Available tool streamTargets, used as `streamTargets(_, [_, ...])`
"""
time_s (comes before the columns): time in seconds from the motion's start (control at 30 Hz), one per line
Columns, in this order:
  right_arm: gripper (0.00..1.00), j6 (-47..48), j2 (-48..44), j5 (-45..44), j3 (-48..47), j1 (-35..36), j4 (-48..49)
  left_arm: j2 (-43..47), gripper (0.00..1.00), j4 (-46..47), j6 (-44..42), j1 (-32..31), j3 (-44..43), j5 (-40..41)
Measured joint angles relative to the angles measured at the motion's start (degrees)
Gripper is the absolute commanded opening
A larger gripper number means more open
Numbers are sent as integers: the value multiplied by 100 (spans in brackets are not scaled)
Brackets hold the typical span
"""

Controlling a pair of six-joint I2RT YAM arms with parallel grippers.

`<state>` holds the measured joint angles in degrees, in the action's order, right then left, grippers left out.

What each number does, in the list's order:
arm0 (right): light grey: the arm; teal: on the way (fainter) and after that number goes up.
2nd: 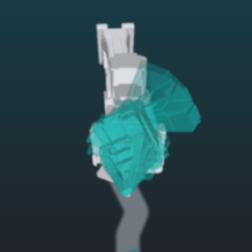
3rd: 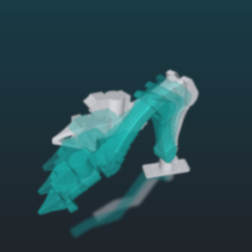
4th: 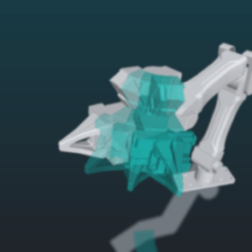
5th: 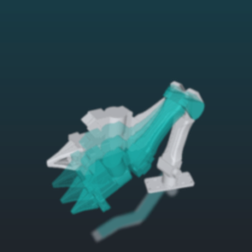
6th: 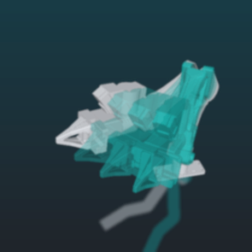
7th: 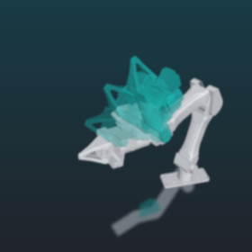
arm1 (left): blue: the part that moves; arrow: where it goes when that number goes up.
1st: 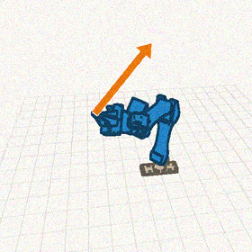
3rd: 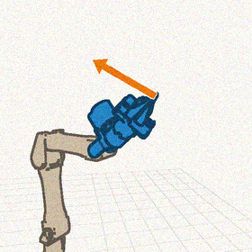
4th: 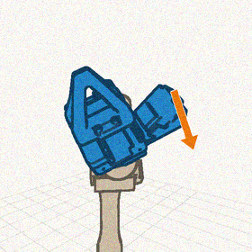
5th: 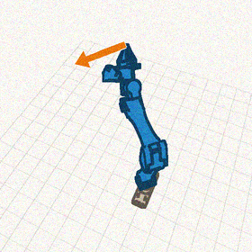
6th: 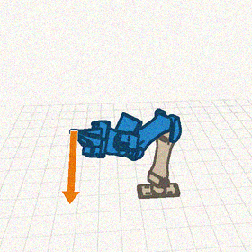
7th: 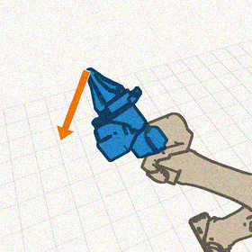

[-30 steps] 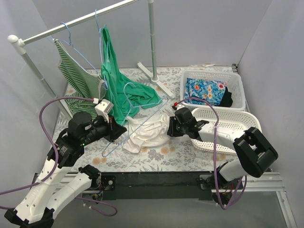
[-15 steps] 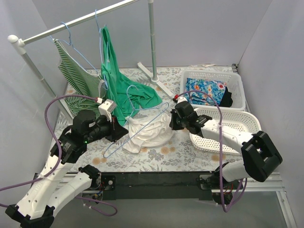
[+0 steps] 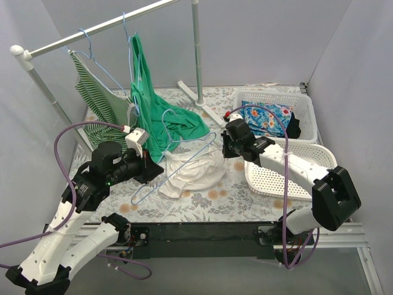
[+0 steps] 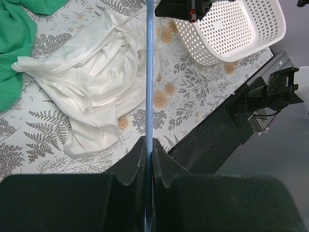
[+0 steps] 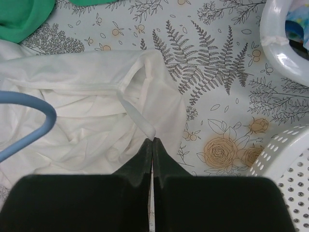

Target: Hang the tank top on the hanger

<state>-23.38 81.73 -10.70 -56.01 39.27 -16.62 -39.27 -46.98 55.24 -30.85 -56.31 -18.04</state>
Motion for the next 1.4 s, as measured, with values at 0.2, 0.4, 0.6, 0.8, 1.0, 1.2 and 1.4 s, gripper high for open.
streamTargets(0.2, [1,133,240,-7,-297,-33,-31,-157,0,-72,-37,0,0,28])
streamTargets(0.4, [1,197,304,-7,-350,-103,-72,-634,0,-85,-39,0,7,22])
streamTargets(0.6, [1,260,313,-7,-420,-140,-142,-966,0,-103,-37,0,90,-4])
streamTargets(0.8, [1,273,315,-4,-511,-140,-168,-1086,0,-9,-15,0,197,-275])
streamTargets(1.0, [1,308,378,103,-699,-140,-192,-1338,0,247,7,0,221,-435])
streamTargets(1.2, [1,326,345,376,-702,-125,-232,-1386,0,1158,168,-52,706,-428])
streamTargets(1.4, [1,328,76,509,-702,-83,-299,-1541,0,2518,472,-389,1574,-151])
